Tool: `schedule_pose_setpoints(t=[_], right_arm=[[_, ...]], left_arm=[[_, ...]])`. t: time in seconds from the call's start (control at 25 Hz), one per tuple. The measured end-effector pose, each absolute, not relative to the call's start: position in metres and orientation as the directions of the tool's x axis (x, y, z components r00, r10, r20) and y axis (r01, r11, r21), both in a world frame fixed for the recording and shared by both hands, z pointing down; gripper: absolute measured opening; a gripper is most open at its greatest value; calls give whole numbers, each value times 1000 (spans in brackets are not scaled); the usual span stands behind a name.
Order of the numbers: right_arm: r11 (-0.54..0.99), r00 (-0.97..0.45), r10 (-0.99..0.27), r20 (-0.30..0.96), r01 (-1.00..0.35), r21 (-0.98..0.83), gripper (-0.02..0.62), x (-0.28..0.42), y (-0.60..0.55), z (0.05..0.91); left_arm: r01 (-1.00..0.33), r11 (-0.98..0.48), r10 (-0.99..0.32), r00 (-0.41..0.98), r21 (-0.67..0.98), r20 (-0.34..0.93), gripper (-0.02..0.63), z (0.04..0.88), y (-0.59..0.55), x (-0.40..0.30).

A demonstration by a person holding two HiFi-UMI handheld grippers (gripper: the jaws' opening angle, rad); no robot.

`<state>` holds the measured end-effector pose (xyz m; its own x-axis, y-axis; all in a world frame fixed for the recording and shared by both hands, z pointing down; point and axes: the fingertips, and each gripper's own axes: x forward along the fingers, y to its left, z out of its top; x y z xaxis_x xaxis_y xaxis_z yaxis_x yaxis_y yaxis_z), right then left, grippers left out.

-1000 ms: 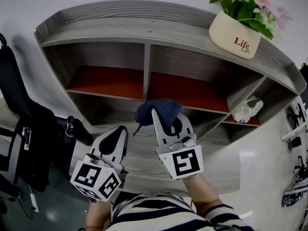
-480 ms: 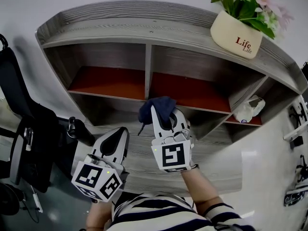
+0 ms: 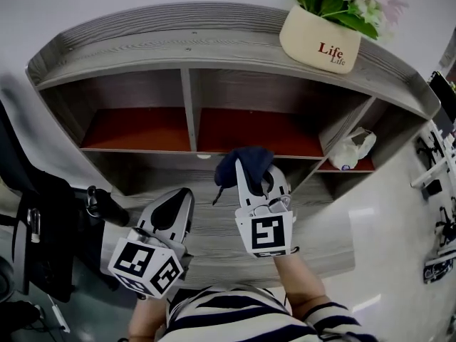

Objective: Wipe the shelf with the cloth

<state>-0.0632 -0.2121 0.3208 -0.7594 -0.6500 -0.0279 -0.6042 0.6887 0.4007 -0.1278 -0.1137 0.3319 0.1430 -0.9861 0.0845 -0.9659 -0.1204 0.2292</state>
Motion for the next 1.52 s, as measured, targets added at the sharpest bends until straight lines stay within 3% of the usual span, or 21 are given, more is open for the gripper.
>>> schedule_pose_setpoints(t=[0.88,1.2,1.52], right_arm=[[380,-407,-913,-7,-859,342,44,109,-283,328],[353,-371,-929,-3,-888,294,44,130,-291,330],[418,-448,-892,-63,-869,265,44,110,-270,305]], left_arm=[[-925,-295,-943,322,241,81,16,334,-143,-75],[-924,-298,-942,325,238,85,17,334,-144,-72],[-930,-281,-948,308,236,85,15,334,-140,-76]])
